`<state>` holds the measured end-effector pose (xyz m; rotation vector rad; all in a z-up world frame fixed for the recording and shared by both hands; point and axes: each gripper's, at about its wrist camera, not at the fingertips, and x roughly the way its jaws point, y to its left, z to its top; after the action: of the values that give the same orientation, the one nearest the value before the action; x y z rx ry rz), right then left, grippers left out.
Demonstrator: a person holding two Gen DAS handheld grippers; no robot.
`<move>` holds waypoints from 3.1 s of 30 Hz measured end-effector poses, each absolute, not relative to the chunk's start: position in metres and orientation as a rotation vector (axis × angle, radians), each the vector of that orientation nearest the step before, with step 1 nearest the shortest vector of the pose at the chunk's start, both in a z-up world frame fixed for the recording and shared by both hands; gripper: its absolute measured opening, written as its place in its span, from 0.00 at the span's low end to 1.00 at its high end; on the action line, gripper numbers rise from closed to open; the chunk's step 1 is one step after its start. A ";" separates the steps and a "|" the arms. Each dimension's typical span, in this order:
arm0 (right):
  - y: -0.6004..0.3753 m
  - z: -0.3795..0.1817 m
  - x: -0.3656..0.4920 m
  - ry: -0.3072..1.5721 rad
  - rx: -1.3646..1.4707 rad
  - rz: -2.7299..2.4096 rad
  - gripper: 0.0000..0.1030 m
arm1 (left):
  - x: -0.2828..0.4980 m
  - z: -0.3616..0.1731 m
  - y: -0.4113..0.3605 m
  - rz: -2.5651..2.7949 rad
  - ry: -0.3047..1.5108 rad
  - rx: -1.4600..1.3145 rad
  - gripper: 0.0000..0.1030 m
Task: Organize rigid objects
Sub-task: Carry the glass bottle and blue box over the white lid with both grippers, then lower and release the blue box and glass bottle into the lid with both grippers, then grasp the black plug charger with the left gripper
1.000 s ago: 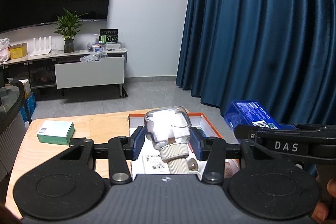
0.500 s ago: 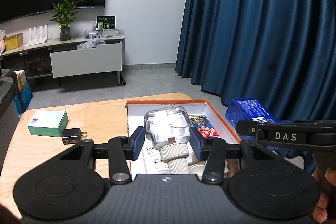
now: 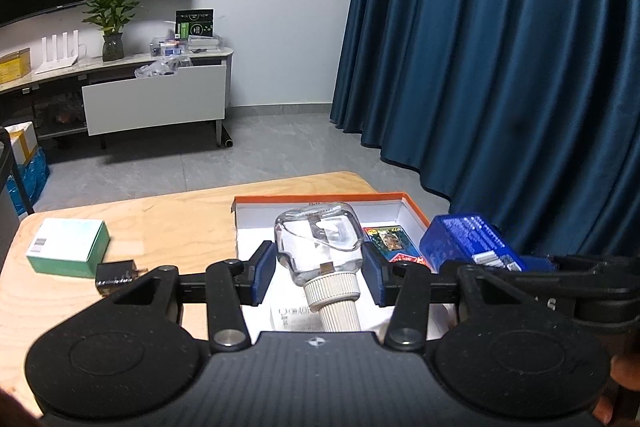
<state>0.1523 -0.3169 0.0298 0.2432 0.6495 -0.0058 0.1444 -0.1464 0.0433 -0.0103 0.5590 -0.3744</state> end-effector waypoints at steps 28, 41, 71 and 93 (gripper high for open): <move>-0.324 0.017 0.189 0.681 0.253 -0.010 0.79 | 0.204 0.024 -0.176 -0.423 0.657 0.042 0.46; -0.336 0.025 0.174 0.649 0.242 -0.079 0.80 | 0.218 0.017 -0.195 -0.464 0.674 0.065 0.46; -0.257 0.044 0.174 0.629 0.141 0.077 0.86 | 0.177 0.019 -0.071 -0.191 0.663 -0.046 0.84; -0.229 0.024 0.188 0.669 0.117 0.138 0.87 | 0.250 -0.037 -0.036 -0.048 0.710 -0.023 0.93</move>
<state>0.1885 -0.2293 0.0243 0.1170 0.6690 0.1376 0.2497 -0.0357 -0.0369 -0.0229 0.7100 -0.0483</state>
